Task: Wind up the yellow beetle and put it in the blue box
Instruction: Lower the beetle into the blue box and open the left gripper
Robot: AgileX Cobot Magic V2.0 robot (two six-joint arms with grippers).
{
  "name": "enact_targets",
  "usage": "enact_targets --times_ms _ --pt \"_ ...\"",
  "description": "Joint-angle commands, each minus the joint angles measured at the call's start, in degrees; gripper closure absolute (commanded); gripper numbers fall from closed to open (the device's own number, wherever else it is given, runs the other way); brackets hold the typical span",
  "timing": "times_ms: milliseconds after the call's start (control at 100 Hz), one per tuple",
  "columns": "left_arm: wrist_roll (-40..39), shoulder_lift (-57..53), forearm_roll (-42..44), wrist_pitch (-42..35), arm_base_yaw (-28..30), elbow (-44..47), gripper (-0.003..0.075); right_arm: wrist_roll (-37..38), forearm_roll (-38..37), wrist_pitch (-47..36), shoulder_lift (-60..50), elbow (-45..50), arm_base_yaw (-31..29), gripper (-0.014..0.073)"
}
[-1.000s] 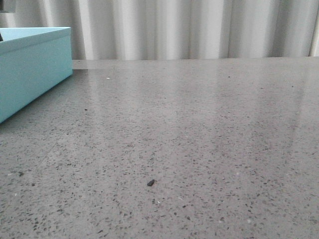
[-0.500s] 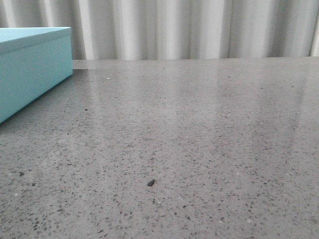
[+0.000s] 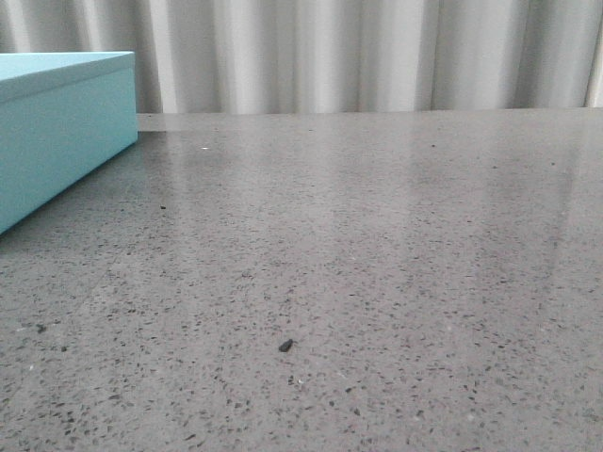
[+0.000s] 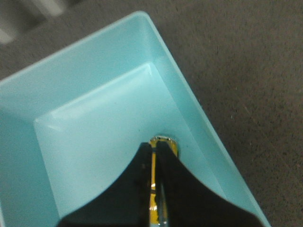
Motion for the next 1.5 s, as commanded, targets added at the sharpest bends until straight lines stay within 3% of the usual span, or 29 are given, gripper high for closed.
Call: enact_targets --times_ms 0,190,510,720,1100,1490 --pt "-0.8 -6.0 -1.9 -5.6 0.1 -0.7 0.0741 -0.7 -4.0 -8.3 -4.3 1.2 0.1 0.0654" --pt "-0.8 -15.9 -1.9 -14.2 0.1 8.9 0.0741 -0.7 -8.7 -9.9 -11.3 7.6 0.1 0.0654" --pt "-0.8 -37.5 -4.3 -40.6 0.1 38.2 0.0741 -0.6 -8.7 -11.7 -17.7 16.5 0.1 0.0654" --pt "-0.8 -50.9 -4.5 -50.2 0.1 56.3 0.0741 0.3 -8.7 -14.9 -18.0 20.2 0.1 0.0654" --pt "-0.8 -69.5 -10.6 -58.9 0.1 74.8 0.0741 0.4 -8.6 -32.6 -18.0 28.1 0.1 0.0654" --pt "-0.8 -75.0 -10.6 -59.1 0.1 80.1 0.0741 0.4 -8.4 -33.7 -18.0 32.8 0.0 0.0654"
